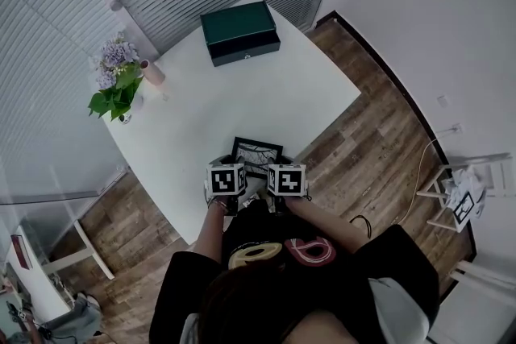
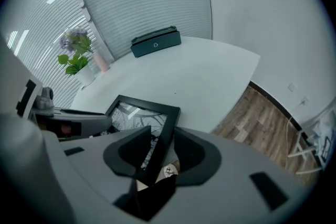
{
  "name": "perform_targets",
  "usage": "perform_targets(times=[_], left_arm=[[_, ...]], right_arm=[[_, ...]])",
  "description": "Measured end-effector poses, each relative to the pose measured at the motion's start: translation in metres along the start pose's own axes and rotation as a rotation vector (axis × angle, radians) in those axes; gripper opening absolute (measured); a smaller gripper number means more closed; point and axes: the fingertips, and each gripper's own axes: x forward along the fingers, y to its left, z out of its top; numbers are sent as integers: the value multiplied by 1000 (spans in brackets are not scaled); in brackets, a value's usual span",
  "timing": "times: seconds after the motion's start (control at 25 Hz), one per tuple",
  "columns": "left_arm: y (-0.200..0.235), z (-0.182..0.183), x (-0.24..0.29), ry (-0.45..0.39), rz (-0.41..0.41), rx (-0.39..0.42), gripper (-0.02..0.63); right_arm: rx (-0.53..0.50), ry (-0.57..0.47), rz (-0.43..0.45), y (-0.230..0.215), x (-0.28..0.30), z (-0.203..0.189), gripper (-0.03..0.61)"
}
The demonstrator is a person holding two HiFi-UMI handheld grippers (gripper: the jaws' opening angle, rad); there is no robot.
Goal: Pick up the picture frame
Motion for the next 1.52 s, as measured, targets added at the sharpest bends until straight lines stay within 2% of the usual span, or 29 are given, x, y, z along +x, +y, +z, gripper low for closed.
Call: perform_targets(times=[0.2, 0.36, 0.56, 0.8, 1.2, 1.52], left_arm=[[0, 0, -1, 8, 4, -10, 149], [4, -1, -3, -8, 6, -50, 134], [3, -4, -5, 2, 42, -60, 113], [2, -3, -11, -43, 42, -114, 84], [-3, 4, -17, -79, 86, -88, 80], [-9, 24, -34, -152, 110, -73, 80]], right_arm=[[38, 3, 13, -2, -2, 0, 130], [59, 5, 31, -4, -1, 1, 94], [59, -1, 31, -6, -2, 1, 87], [88, 3, 45, -10, -3, 3, 81], [65, -25, 51, -13, -7, 13, 78], [12, -98, 67, -10, -17, 36, 78]])
